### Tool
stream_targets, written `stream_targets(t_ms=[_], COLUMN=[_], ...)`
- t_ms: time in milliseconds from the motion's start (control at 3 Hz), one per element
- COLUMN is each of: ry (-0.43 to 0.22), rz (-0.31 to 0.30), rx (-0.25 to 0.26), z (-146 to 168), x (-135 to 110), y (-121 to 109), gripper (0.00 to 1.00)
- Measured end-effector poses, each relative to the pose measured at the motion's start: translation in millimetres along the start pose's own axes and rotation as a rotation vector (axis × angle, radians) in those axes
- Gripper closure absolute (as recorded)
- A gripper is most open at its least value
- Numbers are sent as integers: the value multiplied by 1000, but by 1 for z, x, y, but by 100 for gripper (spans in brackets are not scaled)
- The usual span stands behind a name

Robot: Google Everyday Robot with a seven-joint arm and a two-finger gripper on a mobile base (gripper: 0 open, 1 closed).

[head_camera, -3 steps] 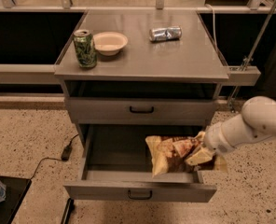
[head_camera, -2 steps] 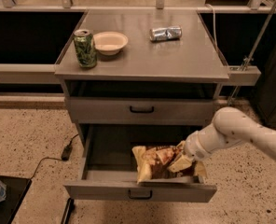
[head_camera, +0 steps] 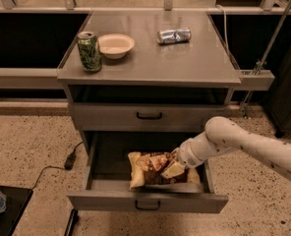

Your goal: Place brown chip bag into middle drawer

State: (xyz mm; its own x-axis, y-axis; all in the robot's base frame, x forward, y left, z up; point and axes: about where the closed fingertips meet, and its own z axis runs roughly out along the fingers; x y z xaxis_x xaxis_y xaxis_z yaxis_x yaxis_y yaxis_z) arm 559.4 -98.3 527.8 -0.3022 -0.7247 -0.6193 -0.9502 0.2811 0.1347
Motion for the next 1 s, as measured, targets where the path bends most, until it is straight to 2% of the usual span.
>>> stream_targets(t_ms=[333,667,1000], ry=[3,-30,-75], rz=[25,89,130], rx=[4,60,133], z=[2,13,21], x=[23,44,46], y=[-15,-47,-71], gripper=[100,100,100])
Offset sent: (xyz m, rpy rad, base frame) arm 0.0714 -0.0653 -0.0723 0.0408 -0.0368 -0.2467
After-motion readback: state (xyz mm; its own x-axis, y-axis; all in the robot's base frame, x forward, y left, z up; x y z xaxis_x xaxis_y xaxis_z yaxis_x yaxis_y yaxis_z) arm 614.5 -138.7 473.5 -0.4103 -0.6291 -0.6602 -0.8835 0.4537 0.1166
